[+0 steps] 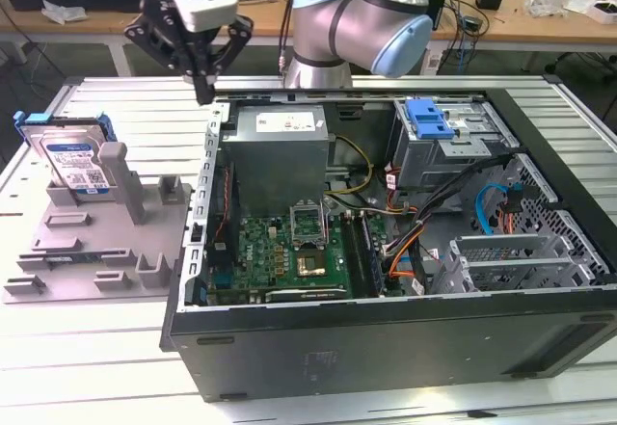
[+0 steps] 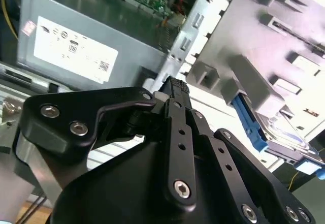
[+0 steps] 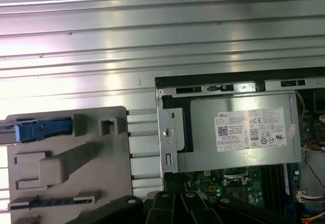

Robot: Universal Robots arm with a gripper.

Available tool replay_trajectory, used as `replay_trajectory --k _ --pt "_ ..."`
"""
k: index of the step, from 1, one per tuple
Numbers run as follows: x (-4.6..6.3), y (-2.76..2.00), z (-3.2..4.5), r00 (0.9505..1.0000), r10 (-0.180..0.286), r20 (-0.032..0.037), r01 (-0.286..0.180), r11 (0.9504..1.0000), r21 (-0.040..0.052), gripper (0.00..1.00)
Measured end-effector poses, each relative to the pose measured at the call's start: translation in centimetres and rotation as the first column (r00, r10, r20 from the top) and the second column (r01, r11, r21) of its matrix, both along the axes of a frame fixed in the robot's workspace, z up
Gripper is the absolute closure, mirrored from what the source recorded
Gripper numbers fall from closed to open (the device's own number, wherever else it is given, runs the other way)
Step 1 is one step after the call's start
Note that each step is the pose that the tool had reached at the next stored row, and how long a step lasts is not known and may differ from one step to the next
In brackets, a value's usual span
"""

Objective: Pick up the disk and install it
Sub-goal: 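Reach for the disk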

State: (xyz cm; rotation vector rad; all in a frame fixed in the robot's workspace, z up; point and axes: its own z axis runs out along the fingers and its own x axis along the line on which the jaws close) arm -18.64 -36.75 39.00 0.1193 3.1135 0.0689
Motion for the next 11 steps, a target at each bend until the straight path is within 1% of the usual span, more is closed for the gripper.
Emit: replay_trajectory --k 2,4,6,11 --pt "-1.4 0.28 -0.05 1.0000 -0.001 0.0000 0.001 1.0000 0.0000 0.89" --pt "-2.1 0.38 -0.06 1.0000 -0.002 -0.0001 0.002 1.0000 -0.0001 0.89" --pt "-3.3 0.53 -0.09 1.0000 -0.004 -0.0001 0.004 1.0000 0.0000 0.89" --pt "-5.2 0.79 -0.13 1.0000 -0.005 -0.0001 0.005 1.0000 0.0000 0.89"
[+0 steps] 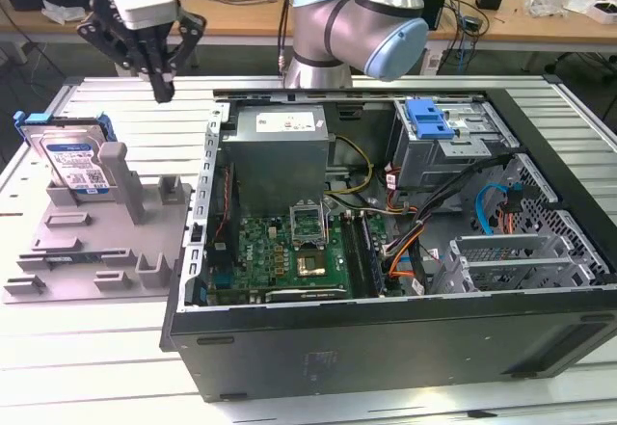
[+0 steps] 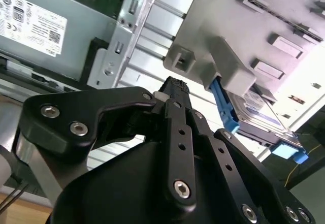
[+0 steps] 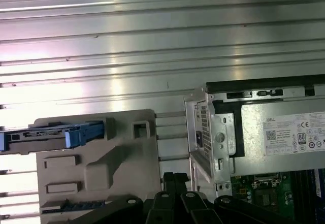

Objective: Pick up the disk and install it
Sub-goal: 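Reach for the disk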

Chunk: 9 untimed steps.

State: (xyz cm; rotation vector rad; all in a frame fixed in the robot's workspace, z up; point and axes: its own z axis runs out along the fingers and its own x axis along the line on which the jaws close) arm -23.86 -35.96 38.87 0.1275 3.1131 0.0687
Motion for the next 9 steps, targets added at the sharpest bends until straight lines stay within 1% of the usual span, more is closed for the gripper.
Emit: replay_trajectory --k 5,6,9 --pt "-1.9 0.29 -0.03 1.0000 0.000 0.0000 0.000 1.0000 0.0000 0.89" --pt "-2.6 0.39 -0.03 1.0000 0.000 0.0000 0.000 1.0000 0.0000 0.89" --pt "-3.9 0.61 -0.04 1.0000 0.000 0.0000 0.000 1.0000 0.0000 0.89"
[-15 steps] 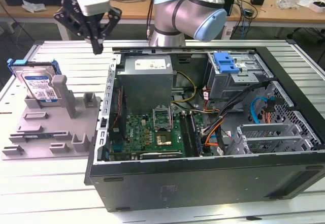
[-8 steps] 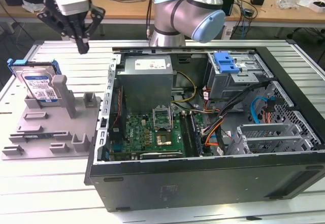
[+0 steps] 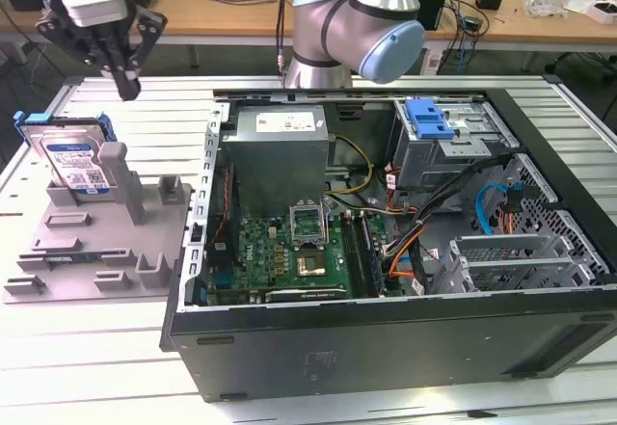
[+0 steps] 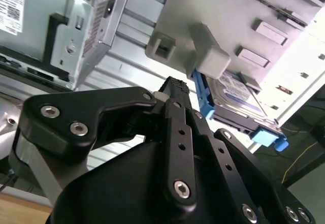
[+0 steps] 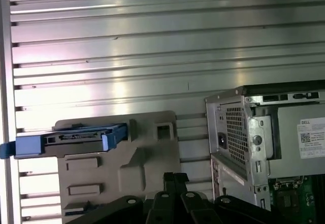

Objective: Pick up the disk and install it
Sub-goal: 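Reach for the disk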

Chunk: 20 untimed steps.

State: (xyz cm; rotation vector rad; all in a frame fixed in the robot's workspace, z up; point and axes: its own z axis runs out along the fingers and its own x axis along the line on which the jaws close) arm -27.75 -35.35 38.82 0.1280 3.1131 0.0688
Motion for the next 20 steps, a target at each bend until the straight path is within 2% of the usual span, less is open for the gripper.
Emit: replay_trajectory --k 9,20 --pt "-3.2 0.54 -0.03 1.0000 -0.001 0.0000 0.001 1.0000 0.0006 0.89" --pt "-6.3 1.36 -0.08 1.0000 -0.001 0.0000 0.001 1.0000 0.0014 0.89"
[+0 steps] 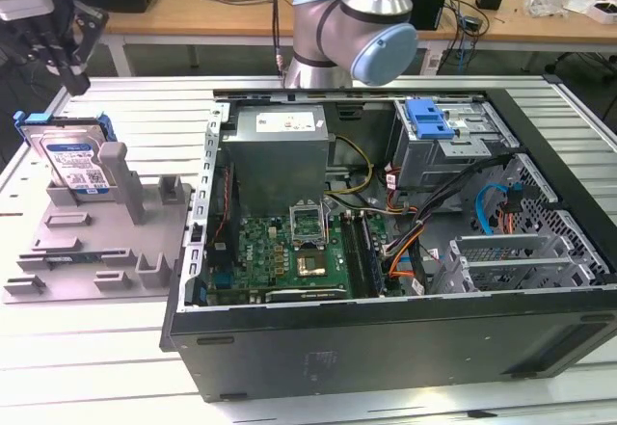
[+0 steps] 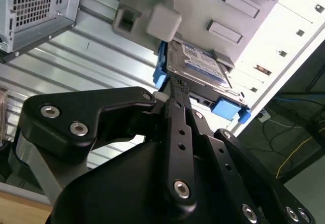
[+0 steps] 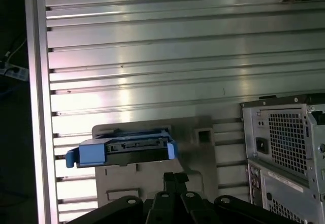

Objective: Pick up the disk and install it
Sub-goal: 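Reach for the disk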

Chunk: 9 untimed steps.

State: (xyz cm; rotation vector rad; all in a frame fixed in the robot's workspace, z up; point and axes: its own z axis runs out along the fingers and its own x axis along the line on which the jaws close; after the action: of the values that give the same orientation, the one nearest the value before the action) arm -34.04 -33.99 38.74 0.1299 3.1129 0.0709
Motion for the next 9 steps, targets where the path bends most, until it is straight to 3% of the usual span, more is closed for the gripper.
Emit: replay_trajectory --k 9 --pt "-2.5 1.49 -0.12 1.0000 0.000 0.0000 0.000 1.0000 0.0000 0.89"
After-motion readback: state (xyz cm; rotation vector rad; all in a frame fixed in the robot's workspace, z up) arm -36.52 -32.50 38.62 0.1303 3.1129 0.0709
